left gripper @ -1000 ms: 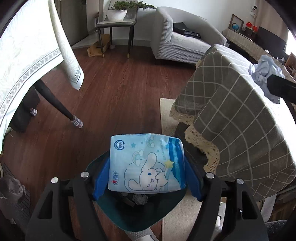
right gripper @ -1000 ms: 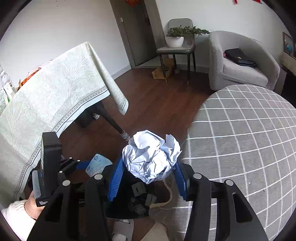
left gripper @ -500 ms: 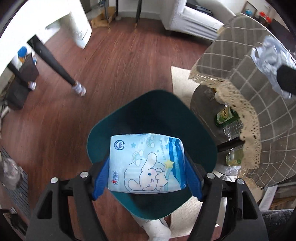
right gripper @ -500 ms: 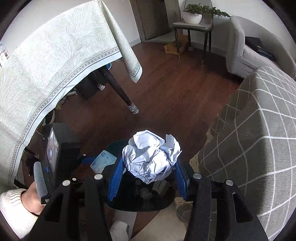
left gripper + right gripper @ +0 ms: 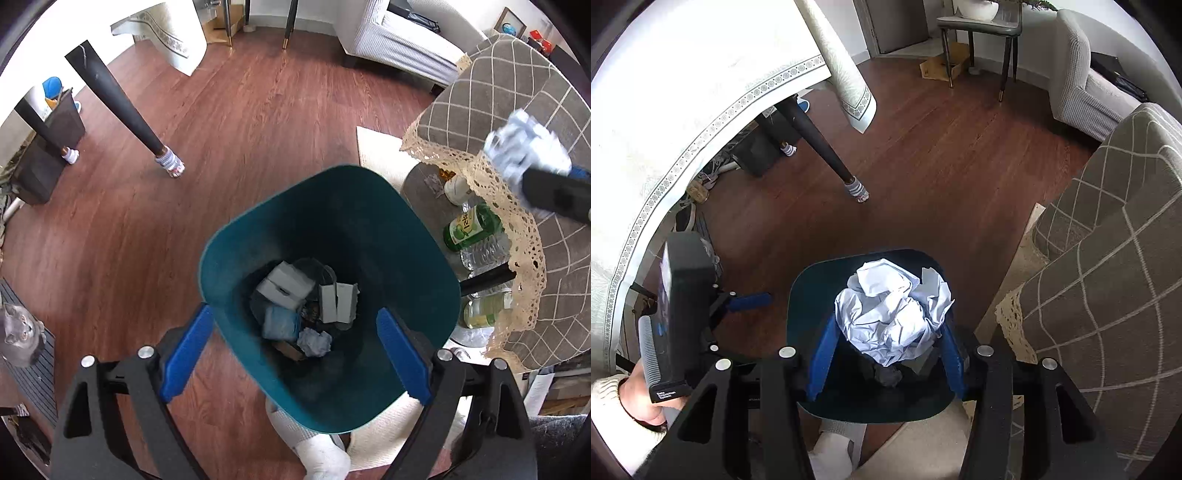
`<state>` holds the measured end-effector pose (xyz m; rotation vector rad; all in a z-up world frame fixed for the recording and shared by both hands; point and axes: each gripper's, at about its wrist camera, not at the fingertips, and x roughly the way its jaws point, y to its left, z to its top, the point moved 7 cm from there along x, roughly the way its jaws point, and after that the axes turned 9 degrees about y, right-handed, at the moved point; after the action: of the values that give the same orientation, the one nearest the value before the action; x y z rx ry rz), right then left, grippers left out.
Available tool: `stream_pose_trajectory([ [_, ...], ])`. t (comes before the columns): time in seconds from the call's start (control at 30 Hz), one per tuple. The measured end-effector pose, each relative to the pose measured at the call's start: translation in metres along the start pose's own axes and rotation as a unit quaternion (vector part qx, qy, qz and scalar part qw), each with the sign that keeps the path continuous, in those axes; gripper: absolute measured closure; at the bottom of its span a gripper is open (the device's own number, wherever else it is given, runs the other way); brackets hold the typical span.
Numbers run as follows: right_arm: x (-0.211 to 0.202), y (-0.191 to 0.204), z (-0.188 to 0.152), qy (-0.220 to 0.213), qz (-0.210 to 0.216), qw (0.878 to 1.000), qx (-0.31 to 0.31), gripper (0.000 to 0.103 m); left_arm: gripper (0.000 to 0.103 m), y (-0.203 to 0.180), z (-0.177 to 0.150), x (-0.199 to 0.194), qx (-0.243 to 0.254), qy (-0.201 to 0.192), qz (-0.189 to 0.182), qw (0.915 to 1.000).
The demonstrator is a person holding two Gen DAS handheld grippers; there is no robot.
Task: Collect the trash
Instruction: 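Open the left tool to drop the tissue pack while the right tool drops the paper ball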
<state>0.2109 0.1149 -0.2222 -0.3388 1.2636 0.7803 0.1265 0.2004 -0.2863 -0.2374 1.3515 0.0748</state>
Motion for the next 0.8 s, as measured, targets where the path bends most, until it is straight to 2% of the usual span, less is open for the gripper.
stream_pose_trajectory([
  [0.13,0.02,-0.001,-0.005,0.027,-0.003,1.0,0.005,0.051,0.019,0.003,0.004,-0.018,-0.008,-0.027,-0.012,0.9995],
  [0.27,0.041,-0.002,-0.013,0.054,-0.004,0.998,0.007,0.051,0.03,-0.001,0.009,-0.039,-0.001,-0.056,-0.012,0.9983],
  [0.43,0.065,-0.006,-0.027,0.086,-0.01,0.996,0.01,0.05,0.035,-0.007,0.02,-0.065,-0.001,-0.097,-0.03,0.9948],
  [0.63,0.091,-0.002,-0.042,0.123,-0.012,0.992,-0.002,0.05,0.053,-0.009,0.033,-0.088,0.003,-0.121,-0.039,0.9919],
  [0.8,0.112,0.0,-0.048,0.145,-0.01,0.989,-0.01,0.049,0.054,-0.017,0.048,-0.109,-0.002,-0.143,-0.043,0.9888],
])
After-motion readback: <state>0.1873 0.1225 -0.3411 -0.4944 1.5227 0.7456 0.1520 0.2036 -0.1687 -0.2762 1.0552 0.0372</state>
